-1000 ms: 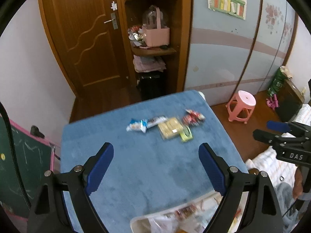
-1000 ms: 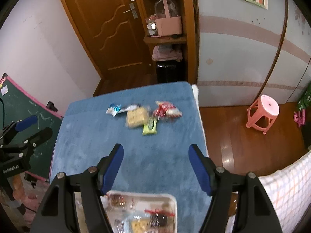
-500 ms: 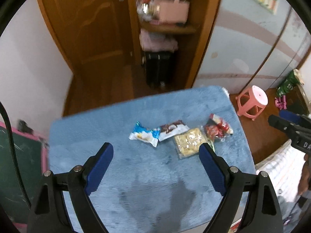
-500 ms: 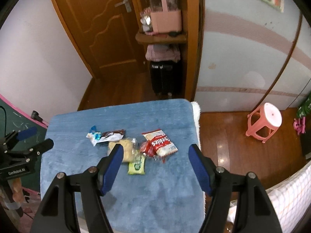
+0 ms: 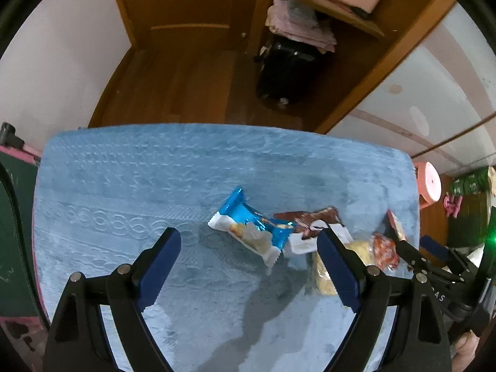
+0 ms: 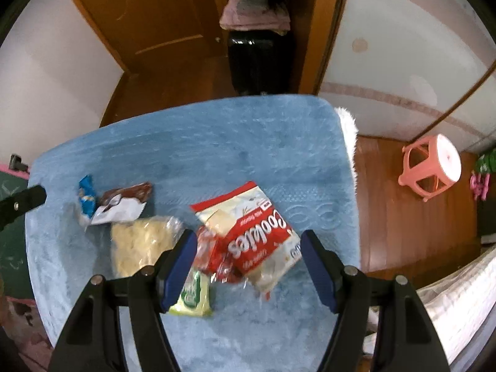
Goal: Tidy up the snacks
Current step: 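Grasp the blue-wrapped snack with the left tool while the right tool grasps the red cookie bag, then carry the blue snack and red cookie bag over the white tray with both tools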
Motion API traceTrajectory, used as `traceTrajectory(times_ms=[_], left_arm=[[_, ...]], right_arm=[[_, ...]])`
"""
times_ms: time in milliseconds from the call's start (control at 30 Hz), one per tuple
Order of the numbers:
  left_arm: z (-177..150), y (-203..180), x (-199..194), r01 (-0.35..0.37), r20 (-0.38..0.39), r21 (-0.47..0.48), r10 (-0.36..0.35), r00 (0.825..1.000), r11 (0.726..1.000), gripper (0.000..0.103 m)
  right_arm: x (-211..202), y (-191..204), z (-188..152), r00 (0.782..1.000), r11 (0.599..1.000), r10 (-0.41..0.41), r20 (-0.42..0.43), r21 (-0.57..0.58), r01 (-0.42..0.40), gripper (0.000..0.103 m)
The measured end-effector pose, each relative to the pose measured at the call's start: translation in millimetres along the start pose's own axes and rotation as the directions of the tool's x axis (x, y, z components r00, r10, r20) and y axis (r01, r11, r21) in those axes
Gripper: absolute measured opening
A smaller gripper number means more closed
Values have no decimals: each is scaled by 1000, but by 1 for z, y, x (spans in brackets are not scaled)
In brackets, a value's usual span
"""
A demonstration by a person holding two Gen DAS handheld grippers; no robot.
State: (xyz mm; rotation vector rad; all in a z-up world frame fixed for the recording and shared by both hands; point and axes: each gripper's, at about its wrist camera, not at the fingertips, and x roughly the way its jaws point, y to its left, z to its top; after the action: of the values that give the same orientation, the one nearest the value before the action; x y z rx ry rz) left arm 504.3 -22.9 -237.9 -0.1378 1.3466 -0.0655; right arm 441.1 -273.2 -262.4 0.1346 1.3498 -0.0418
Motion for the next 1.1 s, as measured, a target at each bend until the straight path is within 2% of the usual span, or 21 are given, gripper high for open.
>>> traceTrajectory(times_ms=[133,300,400,467,533,633,700,733,767,800,867,1000,1100], left_arm=[[4,-1,22,-1,-26,-11,0,1000,1000,89],[6,-7,45,-11,-58,-43,8,998,999,89],[6,-6,58,-24,-78,-86,17,997,996,89],[3,-4,69,-33,-104,-117,20,994,993,89],[-1,1,80,-34,-140,-161,11,990,986,89],[-8,11,92,-19,-175,-227,-22,984,974,88],[-10,14,89,-16,-153,-246,-23,988,969,81],[-11,15,87,-27,-150,-245,-11,989,969,67],[-12,15,84,-54,-148,-232,19,989,971,47],[-14,15,82,-72,-144,-213,42,989,974,42],[-17,18,79,-38,-134,-195,11,991,980,40],[-31,21,65,-16,-113,-166,-3,994,986,39],[-48,18,40,-2,-79,-98,-6,997,995,38]], right_arm=[[16,-8,4,998,997,49,-37,57,-47,60],[15,-17,3,996,992,94,-6,89,-93,53],[12,-22,2,994,989,110,11,102,-111,45],[8,-24,3,992,986,124,29,112,-127,31],[6,-28,3,992,985,120,34,117,-124,24],[3,-32,0,993,987,111,48,109,-116,21],[2,-32,-1,992,988,108,57,107,-114,20],[0,-33,-3,992,988,106,67,109,-113,20],[-1,-33,-3,992,987,104,74,111,-112,19],[-3,-33,-5,991,988,103,82,108,-112,18],[-9,-31,-9,990,989,102,96,102,-111,16],[-22,-30,-21,986,987,120,117,91,-131,15],[-41,-27,-34,980,986,132,148,81,-145,15]])
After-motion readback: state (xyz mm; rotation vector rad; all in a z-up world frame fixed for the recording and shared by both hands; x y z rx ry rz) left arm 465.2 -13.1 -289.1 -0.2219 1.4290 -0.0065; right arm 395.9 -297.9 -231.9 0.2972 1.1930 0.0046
